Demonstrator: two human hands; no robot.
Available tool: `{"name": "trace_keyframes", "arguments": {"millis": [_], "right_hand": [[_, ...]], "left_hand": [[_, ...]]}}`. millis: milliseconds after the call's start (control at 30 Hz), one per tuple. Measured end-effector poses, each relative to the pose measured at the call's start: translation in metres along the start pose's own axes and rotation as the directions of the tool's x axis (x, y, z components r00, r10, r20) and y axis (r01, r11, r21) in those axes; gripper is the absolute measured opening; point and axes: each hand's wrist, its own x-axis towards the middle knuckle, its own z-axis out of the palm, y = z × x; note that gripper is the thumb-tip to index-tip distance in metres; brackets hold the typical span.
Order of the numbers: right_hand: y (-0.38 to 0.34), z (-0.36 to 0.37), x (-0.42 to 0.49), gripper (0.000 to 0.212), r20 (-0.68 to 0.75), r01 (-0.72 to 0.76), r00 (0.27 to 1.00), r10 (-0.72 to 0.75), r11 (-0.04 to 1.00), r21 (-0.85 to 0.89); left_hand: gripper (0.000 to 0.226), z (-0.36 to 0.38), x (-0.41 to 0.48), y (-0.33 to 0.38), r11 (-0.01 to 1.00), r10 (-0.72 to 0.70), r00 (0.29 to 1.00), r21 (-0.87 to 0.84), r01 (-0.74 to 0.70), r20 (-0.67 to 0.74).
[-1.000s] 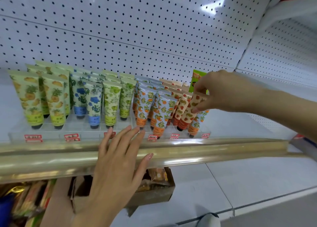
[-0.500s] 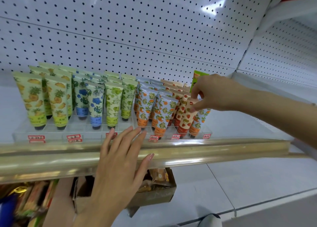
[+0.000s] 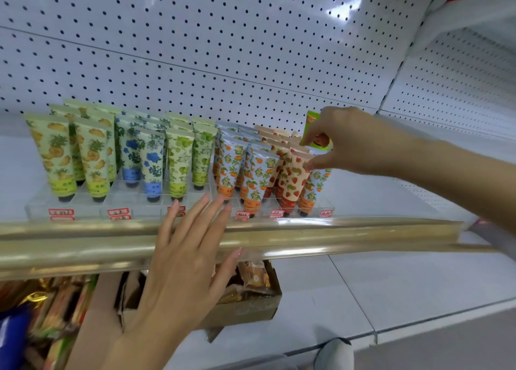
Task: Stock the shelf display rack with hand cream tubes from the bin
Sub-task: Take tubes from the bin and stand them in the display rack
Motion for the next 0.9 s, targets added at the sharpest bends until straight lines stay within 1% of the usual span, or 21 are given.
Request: {"name": "trace_keyframes", "arguments": {"millis": [100,200,267,367,400,433,500,567,633,700,767,833,900], "right_hand": [[-0.018,0.003,-0.03,0.06,0.014,0.163,0.987,-0.163,0.985,-0.052],[-0.035,0.023,-0.064,0.076,0.048,0.316,0.949,-0.313,0.935,-0.161],[-0.044,0.048,-0.086,0.082,0.041,0.401,0.915,-0.4,0.9,-0.171],[-0.058,0.095,-0.114,0.086,0.026,0.461,0.887,-0.461,0.882,-0.098],[-0.064,0.112,-0.121,0.088,0.051,0.47,0.882,-0.468,0.881,-0.048],[-0.071,0.13,-0.129,0.089,0.108,0.472,0.876,-0.471,0.882,0.019],[-0.084,0.172,-0.142,0.089,0.27,0.439,0.837,-0.475,0.879,0.185],[-0.095,0.228,-0.153,0.09,0.434,0.348,0.786,-0.441,0.895,0.279],[-0.106,0.287,-0.162,0.093,0.62,0.195,0.698,-0.358,0.928,0.317],[-0.116,0.34,-0.172,0.095,0.745,0.039,0.59,-0.312,0.932,0.36],[-0.123,0.384,-0.184,0.096,0.802,-0.062,0.522,-0.291,0.925,0.376],[-0.126,0.424,-0.195,0.101,0.818,-0.107,0.49,-0.303,0.91,0.401],[-0.125,0.462,-0.206,0.112,0.83,-0.133,0.453,-0.326,0.895,0.425]], "left_hand": [[0.06,-0.01,-0.012,0.006,0.999,0.014,1.0,0.048,-0.015,0.016],[0.061,-0.021,-0.03,0.009,0.994,0.035,0.995,0.105,-0.044,0.091],[0.06,-0.026,-0.045,0.011,0.991,0.05,0.991,0.121,-0.065,0.125],[0.057,-0.025,-0.077,0.012,0.988,0.076,0.981,0.117,-0.098,0.18],[0.057,-0.022,-0.091,0.011,0.989,0.08,0.974,0.107,-0.105,0.212],[0.058,-0.017,-0.105,0.009,0.991,0.075,0.965,0.091,-0.1,0.251],[0.058,-0.001,-0.141,0.002,0.997,0.027,0.938,0.059,-0.051,0.345],[0.061,0.016,-0.181,-0.008,0.998,-0.047,0.886,0.06,0.021,0.462],[0.067,0.031,-0.221,-0.018,0.991,-0.131,0.807,0.096,0.092,0.576],[0.072,0.043,-0.256,-0.026,0.976,-0.217,0.733,0.137,0.168,0.644],[0.075,0.053,-0.284,-0.033,0.954,-0.297,0.672,0.182,0.237,0.679],[0.076,0.061,-0.308,-0.04,0.933,-0.358,0.623,0.233,0.275,0.695],[0.079,0.07,-0.322,-0.046,0.907,-0.417,0.582,0.278,0.316,0.698]]}}
